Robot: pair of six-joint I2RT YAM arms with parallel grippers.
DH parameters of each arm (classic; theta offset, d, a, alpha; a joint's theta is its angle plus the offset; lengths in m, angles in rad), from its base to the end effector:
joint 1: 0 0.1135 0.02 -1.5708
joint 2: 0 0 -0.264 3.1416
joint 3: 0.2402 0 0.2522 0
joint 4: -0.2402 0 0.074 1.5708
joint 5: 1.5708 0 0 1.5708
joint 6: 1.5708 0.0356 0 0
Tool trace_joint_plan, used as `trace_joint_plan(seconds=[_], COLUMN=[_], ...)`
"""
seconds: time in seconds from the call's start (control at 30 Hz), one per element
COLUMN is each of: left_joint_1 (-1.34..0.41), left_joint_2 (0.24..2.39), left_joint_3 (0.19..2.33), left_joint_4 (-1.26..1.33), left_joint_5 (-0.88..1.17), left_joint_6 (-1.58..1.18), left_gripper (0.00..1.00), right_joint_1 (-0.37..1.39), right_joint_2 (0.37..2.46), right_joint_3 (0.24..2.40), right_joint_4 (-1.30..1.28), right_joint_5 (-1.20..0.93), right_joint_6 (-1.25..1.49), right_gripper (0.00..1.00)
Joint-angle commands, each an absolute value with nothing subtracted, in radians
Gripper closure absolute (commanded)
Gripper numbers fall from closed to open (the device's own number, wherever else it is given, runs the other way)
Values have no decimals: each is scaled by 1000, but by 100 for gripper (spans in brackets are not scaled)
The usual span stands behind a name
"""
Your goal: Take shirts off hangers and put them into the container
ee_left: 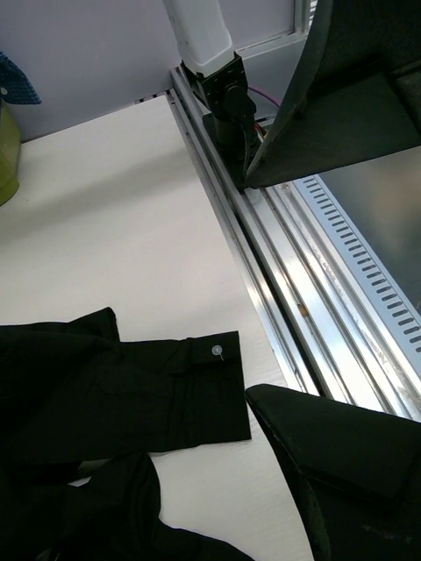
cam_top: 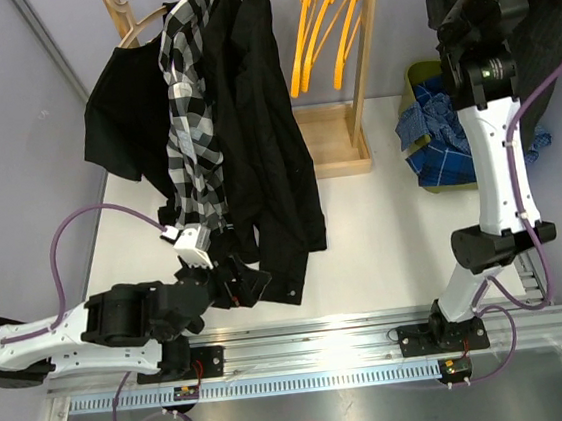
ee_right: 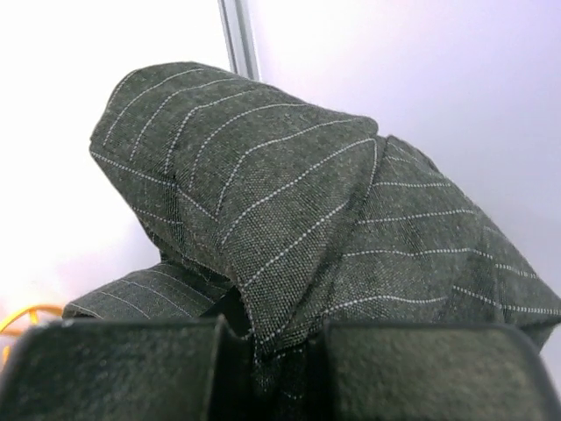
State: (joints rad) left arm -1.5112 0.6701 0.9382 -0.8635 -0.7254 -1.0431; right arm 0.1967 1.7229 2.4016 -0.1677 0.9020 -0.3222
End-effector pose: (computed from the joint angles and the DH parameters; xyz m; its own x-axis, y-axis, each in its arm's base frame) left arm 0.0305 -0.1151 0.3438 -0.6339 -0.2303 -0.7384 0.3308 0.7822 -0.5279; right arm 0.2965 0.0306 0.6219 0.2808 -0.1442 -0.9489 0.6735 0.7339 0.0877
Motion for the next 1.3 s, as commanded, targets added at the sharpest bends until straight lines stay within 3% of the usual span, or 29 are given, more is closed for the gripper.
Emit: trace_joint_plan(seconds=[0.0, 0.3, 0.6, 0.73, 0.93, 1.23, 1.27], left_joint_1=[-1517, -1517, -1517, -1519, -1519, -1519, -1519], left_joint_2=[615, 541, 577, 569, 503, 477, 477], left_joint_3=[931, 868, 896, 885, 821, 824, 825], left_joint_4=[-821, -819, -811, -815, -810, -827, -827], left_joint_5=[-713, -692, -718, -709, -690, -707, -707], left_joint_6=[-1040, -1095, -1062, -1063, -1097, -1074, -1071], left_gripper=[1, 1, 1, 1, 1, 1, 1], right_joint_1=[111, -61, -75, -75, -81, -117, -117], right_joint_2=[1765, 1931, 1956, 2104, 2310, 2192, 2165], right_joint_3=[2445, 2323, 1846, 1913, 2077, 2049, 2049], right_joint_4=[-46, -81, -398, -688, -989, -965, -957], right_joint_5=[770, 677, 597, 600, 768, 621, 629], right_joint_6=[-257, 33, 458, 570, 721, 629, 623], right_gripper=[100, 100, 100, 100, 100, 100, 86])
